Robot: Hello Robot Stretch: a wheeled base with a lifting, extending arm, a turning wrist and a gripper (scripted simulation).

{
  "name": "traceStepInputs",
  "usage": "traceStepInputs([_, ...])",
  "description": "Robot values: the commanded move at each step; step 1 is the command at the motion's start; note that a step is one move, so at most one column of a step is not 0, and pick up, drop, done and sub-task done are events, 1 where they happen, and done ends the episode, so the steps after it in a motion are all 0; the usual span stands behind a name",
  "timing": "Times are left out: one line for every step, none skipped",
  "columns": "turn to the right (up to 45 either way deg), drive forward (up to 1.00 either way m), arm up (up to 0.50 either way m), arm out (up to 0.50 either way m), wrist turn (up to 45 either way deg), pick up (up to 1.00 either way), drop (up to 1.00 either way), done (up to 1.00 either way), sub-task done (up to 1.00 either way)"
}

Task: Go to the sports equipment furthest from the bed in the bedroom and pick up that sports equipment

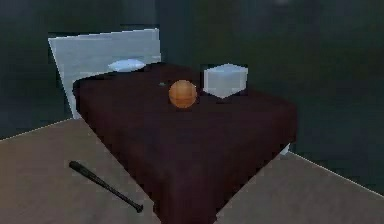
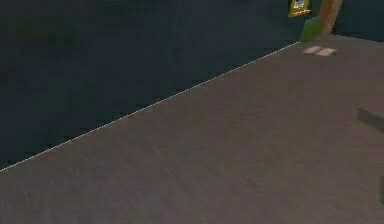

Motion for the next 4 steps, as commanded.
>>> traceStepInputs([-45.0, 0.00, 0.00, 0.00, 0.0, 0.00, 0.00, 0.00, 0.00])
traceStepInputs([-18.0, 0.00, 0.00, 0.00, 0.0, 0.00, 0.00, 0.00, 0.00])
traceStepInputs([0.0, 0.35, 0.00, 0.00, 0.0, 0.00, 0.00, 0.00, 0.00])
traceStepInputs([6.0, 0.00, 0.00, 0.00, 0.0, 0.00, 0.00, 0.00, 0.00])
